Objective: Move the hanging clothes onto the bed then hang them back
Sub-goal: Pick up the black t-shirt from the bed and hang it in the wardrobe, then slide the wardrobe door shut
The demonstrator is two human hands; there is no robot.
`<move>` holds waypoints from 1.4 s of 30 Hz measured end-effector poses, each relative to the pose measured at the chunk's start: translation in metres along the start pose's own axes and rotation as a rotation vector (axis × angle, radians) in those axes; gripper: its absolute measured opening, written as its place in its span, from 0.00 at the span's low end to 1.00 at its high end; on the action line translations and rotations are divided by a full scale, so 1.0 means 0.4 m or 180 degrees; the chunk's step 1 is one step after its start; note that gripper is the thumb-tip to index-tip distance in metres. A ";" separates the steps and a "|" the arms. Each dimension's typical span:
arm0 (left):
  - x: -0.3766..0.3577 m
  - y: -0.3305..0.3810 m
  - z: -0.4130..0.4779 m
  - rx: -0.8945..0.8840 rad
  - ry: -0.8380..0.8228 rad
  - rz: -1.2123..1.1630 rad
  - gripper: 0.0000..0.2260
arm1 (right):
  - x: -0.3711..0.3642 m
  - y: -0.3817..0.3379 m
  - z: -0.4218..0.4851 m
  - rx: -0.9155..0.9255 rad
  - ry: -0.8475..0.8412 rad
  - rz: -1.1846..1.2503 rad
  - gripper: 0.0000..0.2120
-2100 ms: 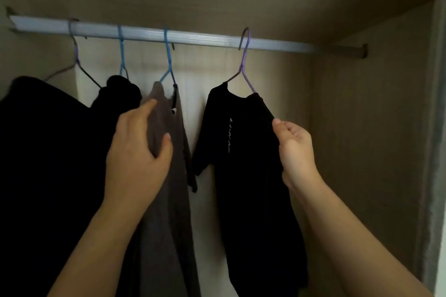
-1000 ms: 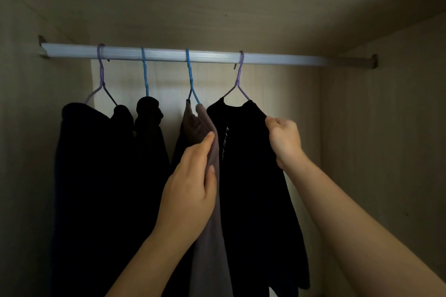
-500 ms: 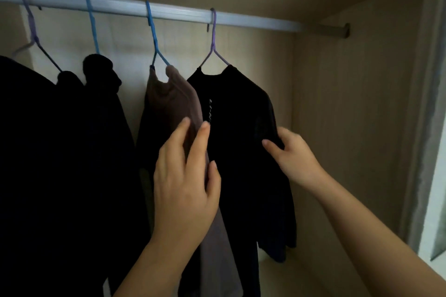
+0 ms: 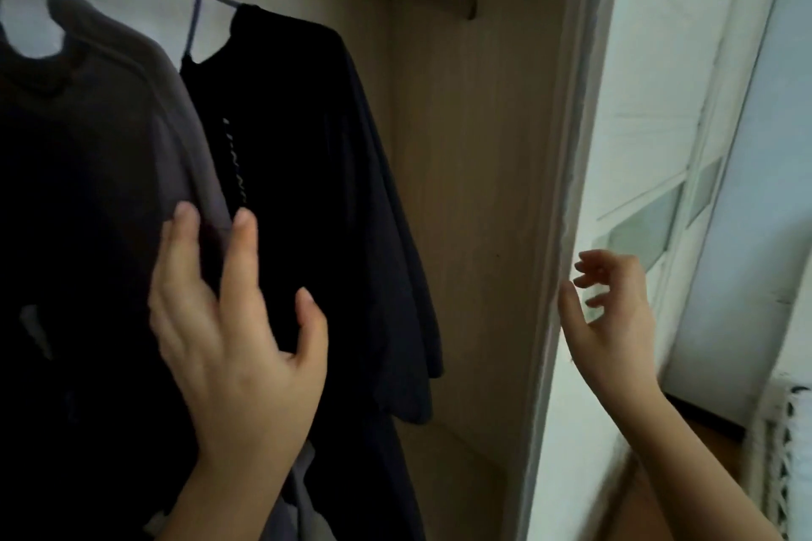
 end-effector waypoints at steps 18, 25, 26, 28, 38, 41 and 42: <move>-0.011 -0.025 -0.064 0.0412 -0.0430 0.0121 0.25 | -0.083 0.162 0.017 -0.0862 -0.0866 -0.1159 0.23; 0.035 -0.019 -0.092 0.0510 -0.0678 0.0115 0.23 | -0.073 0.135 -0.003 -0.0743 -0.0753 -0.1110 0.22; 0.044 -0.019 -0.096 0.0570 -0.0732 0.0088 0.23 | -0.072 0.125 -0.009 -0.0726 -0.0767 -0.1072 0.22; 0.067 -0.021 -0.109 0.0681 -0.0828 0.0011 0.22 | -0.068 0.102 -0.025 -0.0700 -0.0795 -0.0963 0.22; 0.226 -0.061 -0.208 0.0864 -0.1373 0.0037 0.19 | -0.039 -0.092 -0.152 -0.0289 -0.0854 -0.0558 0.27; 0.292 -0.076 -0.229 0.0941 -0.1402 0.0247 0.19 | -0.032 -0.157 -0.200 -0.0234 -0.0897 -0.0400 0.29; 0.316 -0.078 -0.234 0.0954 -0.1391 0.0311 0.18 | -0.028 -0.178 -0.216 -0.0204 -0.0915 -0.0345 0.30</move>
Point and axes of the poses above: each hand's wrist, its own z-axis towards the middle knuckle, its own x-axis out of the back of the hand, y = z × x, the point moved 5 cm from there along z, towards the middle knuckle, and after that the axes turned 8 degrees about y, right-handed, at the moved point
